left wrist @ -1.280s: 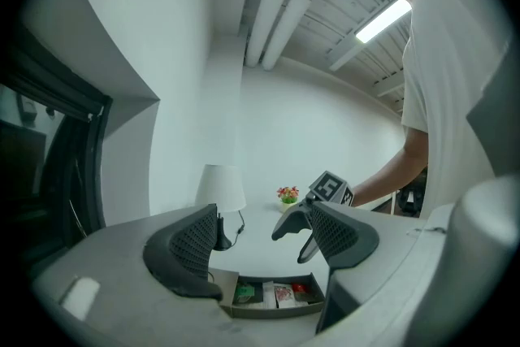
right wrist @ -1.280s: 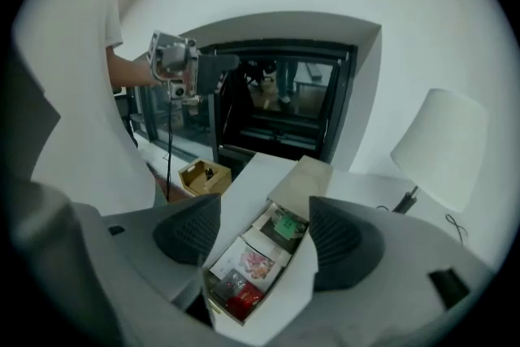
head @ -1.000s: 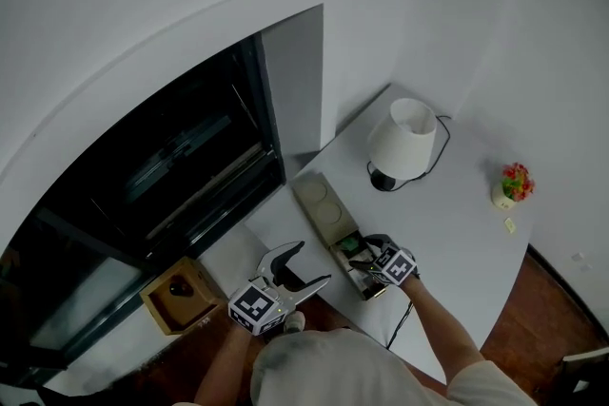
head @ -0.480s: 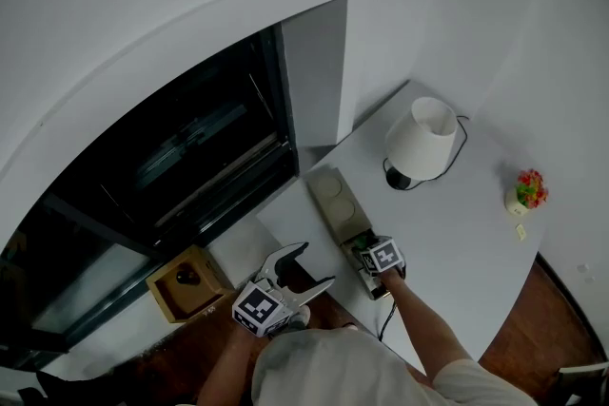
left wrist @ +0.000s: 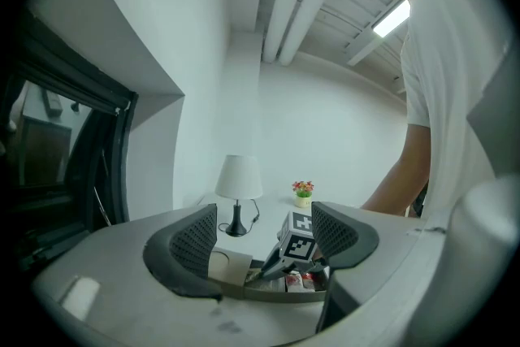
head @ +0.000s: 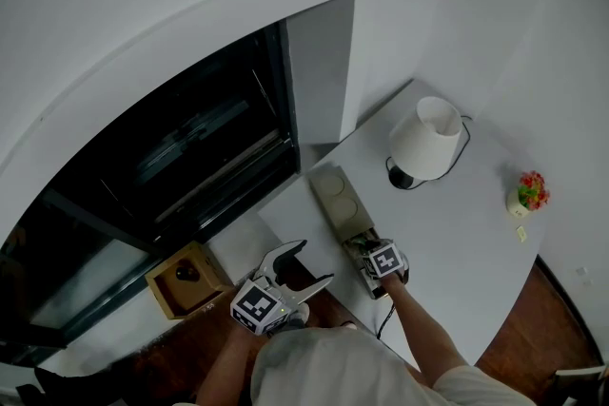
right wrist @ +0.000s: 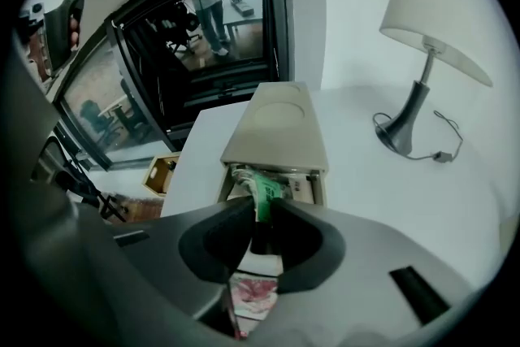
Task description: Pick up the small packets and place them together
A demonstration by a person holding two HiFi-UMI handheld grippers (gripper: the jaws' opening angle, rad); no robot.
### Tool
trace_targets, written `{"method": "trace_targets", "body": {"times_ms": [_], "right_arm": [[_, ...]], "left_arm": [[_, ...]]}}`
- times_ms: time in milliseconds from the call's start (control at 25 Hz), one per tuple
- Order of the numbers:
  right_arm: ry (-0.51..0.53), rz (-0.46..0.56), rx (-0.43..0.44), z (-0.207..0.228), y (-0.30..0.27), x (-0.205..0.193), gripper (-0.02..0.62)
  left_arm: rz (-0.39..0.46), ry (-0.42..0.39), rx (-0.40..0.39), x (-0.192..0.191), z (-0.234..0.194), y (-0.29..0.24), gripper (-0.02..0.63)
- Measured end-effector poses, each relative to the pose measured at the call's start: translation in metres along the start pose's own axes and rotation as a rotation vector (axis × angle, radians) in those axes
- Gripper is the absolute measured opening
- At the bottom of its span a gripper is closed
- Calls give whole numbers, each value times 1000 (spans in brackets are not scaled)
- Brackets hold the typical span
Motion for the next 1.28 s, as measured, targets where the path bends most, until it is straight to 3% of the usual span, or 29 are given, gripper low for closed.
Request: {"method": "trace_targets", "body": {"times_ms": [520,960,1160,1280], "right_arm": [[-170,243,39,3,74,13,75],[-73,344,26,15,55,113,74],[-56,365,37,16,27,157,75],[-58,346,-1,22,13,172,74]], "left_arm": [[11,4,-37,2,7,-14,351],[-1,20,-23,-2,-5,-14,348],[4,42,28,0,-23,-5,348],[36,52,58,9,-31,-2,347]]}}
Point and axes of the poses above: the fingertips, and each gripper's own axes: y backward along the fingers, z to its right, x out of its top, the point moved 1 cm from there along y, backward along the fingers, and after that the axes turned 1 degree about x, right-handed, at the moved point
